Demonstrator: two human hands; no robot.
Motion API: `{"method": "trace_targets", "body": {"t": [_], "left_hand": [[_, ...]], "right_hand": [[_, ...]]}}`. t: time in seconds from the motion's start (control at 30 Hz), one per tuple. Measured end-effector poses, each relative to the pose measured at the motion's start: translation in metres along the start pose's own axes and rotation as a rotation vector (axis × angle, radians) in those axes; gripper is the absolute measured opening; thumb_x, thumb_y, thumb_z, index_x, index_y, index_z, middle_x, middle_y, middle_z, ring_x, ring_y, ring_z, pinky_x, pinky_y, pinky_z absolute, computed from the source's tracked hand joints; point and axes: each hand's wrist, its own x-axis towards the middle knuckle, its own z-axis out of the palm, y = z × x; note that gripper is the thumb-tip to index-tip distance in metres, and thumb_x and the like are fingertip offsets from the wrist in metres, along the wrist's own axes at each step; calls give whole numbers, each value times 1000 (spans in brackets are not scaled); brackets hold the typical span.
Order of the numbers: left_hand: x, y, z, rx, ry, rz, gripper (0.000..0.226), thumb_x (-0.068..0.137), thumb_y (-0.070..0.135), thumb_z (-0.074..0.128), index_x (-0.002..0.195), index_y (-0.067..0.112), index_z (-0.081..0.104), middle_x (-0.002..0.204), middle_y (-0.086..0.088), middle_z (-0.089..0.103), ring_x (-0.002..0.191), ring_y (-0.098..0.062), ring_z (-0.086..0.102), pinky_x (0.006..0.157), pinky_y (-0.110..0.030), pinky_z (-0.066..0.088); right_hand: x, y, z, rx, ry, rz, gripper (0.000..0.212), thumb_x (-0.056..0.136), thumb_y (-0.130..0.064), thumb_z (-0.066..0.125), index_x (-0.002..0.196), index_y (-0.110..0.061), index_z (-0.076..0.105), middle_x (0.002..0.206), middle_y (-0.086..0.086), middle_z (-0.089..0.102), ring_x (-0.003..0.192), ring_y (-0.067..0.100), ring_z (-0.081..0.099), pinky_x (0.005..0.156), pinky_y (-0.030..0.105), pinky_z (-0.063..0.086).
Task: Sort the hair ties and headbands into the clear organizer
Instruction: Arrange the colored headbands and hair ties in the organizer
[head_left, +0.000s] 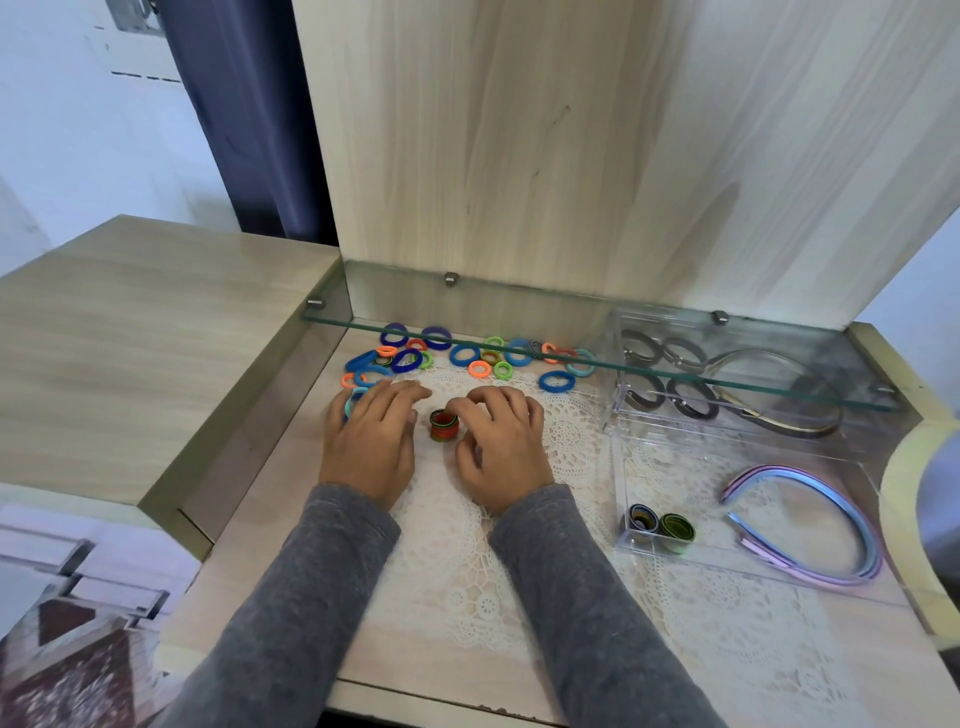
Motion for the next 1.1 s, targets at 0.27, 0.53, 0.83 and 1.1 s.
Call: {"method": "trace_targets", "body": {"t": [0.27,0.53,0.83,1.1], "left_hand": [[3,0,1,48,-215,-204,47,97,19,36,144,24,38,157,5,25,147,-18,13,117,-44,4],[3,1,-1,21,-214,-197,50,96,15,36,146,23,36,157,5,25,147,-15,12,117,-42,0],[2,0,1,-9,-198,-151,57,85,24,23,136,22,50,151,4,38,145,-17,23,117,-43,2],[-4,2,-6,34,55,-39,42,82,18,33,109,21,65,132,1,58,131,-21,46,110,-44,22]], "right_hand": [[0,0,-1,-6,-112,8,34,73,-18,54,104,-29,62,113,0,52,108,21,42,93,41,30],[1,-1,-1,8,-159,31,36,72,-18,54,104,-28,65,116,1,50,111,22,40,95,40,27],[10,-5,-13,-5,-311,48,26,80,-22,55,104,-27,65,127,1,38,121,22,25,101,37,18],[23,-8,-39,-150,-510,-11,28,87,-40,57,112,-30,66,127,2,36,120,24,24,103,39,17]]}}
